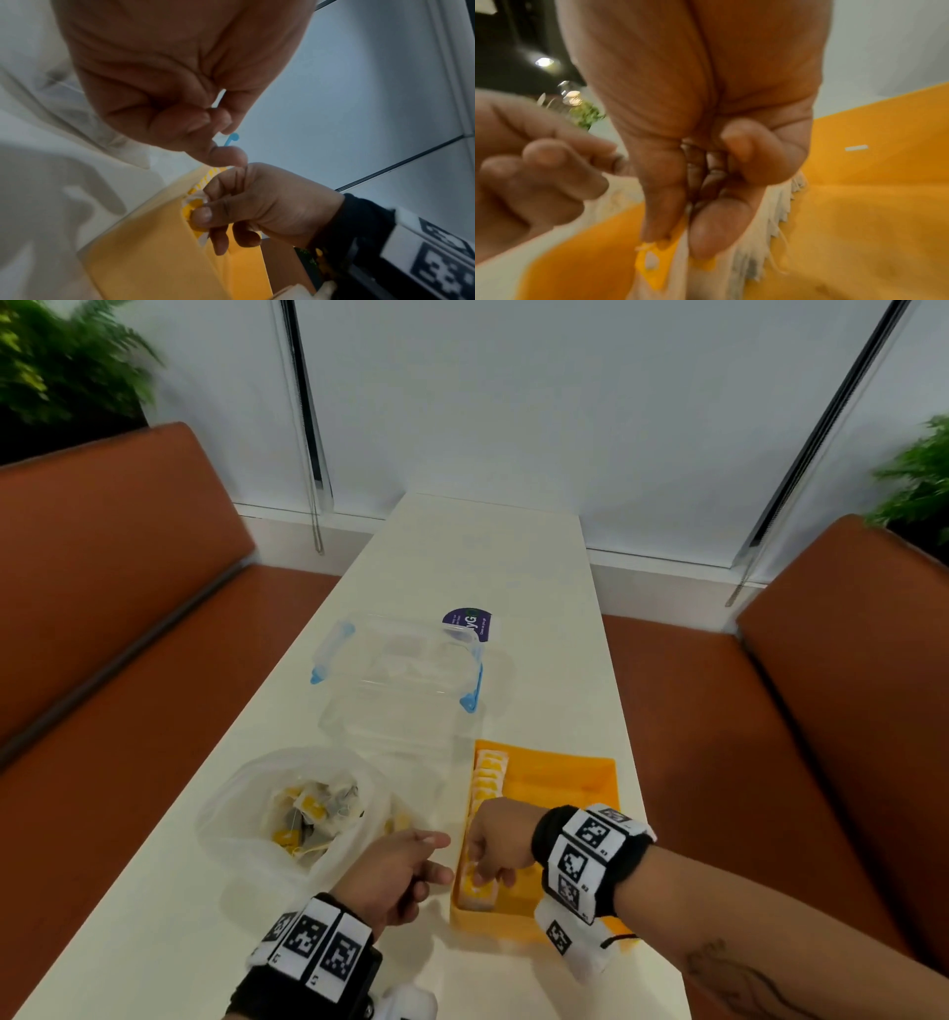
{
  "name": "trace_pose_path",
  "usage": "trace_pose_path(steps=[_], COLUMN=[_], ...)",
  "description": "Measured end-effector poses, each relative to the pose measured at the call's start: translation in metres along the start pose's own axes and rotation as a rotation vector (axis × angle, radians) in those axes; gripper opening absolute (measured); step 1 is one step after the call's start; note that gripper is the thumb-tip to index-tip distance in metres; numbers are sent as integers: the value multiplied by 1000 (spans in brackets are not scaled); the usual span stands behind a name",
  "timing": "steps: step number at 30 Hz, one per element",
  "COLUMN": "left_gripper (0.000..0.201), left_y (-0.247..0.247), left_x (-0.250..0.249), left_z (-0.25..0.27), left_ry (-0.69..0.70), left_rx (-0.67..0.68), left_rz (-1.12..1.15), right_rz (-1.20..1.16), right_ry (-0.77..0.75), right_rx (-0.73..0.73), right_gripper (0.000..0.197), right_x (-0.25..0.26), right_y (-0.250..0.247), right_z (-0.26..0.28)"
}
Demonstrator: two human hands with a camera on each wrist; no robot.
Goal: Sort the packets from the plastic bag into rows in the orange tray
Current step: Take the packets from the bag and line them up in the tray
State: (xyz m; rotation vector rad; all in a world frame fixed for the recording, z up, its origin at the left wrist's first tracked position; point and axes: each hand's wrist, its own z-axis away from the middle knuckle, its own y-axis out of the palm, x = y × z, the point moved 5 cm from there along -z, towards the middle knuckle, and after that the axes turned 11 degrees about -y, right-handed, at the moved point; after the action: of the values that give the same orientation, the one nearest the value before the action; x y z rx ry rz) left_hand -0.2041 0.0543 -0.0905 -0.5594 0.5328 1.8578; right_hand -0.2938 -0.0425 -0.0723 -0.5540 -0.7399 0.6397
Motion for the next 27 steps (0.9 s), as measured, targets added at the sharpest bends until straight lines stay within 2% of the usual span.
trace_pose_path(steps=[5,9,11,13,15,17,19,22,27], left_gripper=[22,21,21,20,21,22,22,22,23], left_y=[-3,-7,-9,-11,-11,-8,-5,-2,-5], left_x=[2,3,4,6,9,12,14,16,18], left_z=[-1,0,0,0,-2,-2,-2,0,3], left_ry=[-2,9,13,16,7,-11,-26,-36,-55], left_rx=[0,-11,-20,-30,-36,-32,-27,-23,-32], left_rz=[19,38,57,78,89,92,87,60,30], right_rz=[240,342,384,455,510,546,579,565,429], right_ry=[33,2,-64,-145,-193,-188,-177,-163,-166], right_rx=[-28,-102,-108,-1,184,349,445,455,372], right_gripper=[35,33,22,20,32,40,40,40,43], right_x=[3,8,11,13,14,12,12,13,10], right_y=[2,-16,-24,-19,-4,14,26,32,23], right_z=[-7,9,23,34,39,34,25,15,14])
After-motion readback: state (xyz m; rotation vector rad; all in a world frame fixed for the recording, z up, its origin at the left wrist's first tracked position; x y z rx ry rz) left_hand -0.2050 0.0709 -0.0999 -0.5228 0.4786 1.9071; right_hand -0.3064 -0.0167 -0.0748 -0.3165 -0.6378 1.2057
